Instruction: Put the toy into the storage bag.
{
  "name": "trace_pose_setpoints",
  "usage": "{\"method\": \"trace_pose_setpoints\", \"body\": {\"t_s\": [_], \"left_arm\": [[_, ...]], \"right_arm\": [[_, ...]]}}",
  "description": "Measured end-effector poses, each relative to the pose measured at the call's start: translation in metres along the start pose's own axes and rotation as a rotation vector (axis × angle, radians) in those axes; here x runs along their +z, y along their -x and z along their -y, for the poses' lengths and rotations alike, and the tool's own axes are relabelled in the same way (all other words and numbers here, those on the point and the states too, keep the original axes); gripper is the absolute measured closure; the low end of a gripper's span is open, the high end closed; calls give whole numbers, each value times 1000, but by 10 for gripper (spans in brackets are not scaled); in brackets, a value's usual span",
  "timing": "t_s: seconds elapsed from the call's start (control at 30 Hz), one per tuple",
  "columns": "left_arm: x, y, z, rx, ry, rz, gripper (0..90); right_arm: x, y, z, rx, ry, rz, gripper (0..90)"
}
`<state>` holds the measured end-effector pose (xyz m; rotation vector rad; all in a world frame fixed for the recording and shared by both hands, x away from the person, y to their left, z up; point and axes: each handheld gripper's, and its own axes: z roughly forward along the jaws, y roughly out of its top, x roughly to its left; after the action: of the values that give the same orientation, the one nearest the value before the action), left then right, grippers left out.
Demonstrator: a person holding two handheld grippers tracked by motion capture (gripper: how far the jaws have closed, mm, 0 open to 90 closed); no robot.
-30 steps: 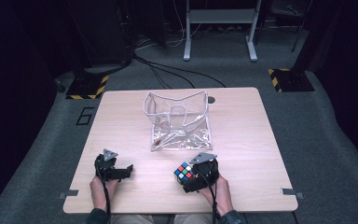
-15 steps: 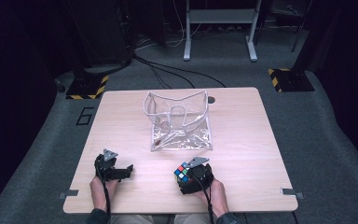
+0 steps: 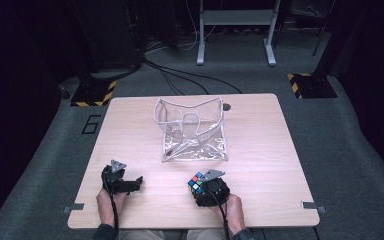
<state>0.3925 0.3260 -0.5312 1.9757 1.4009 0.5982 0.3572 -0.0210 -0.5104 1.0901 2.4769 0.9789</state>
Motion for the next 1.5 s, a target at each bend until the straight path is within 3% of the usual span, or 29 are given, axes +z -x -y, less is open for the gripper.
{"method": "trace_pose_setpoints", "body": {"t_s": [0.23,0.3,0.4,0.77,0.9,1.07,1.17,1.5], "left_arm": [[0,0,0,-1,0,-2,7],[0,0,0,-1,0,-3,7],[0,0,0,-3,4,-2,8],[0,0,0,-3,4,-4,7],[0,0,0,-3,5,-4,7],[0,0,0,-3,4,-5,7],[0,0,0,-3,5,-5,7],[0,0,0,-4,4,-4,8]], "right_arm": [[-1,0,0,-3,-3,8,334],[-3,0,0,17,-5,8,334],[-7,4,-1,3,17,11,334],[-20,12,-5,48,47,15,334],[-25,16,-7,27,58,22,334],[-33,18,-11,48,61,29,334],[-37,22,-12,28,80,41,334],[-47,30,-16,47,94,59,333]]}}
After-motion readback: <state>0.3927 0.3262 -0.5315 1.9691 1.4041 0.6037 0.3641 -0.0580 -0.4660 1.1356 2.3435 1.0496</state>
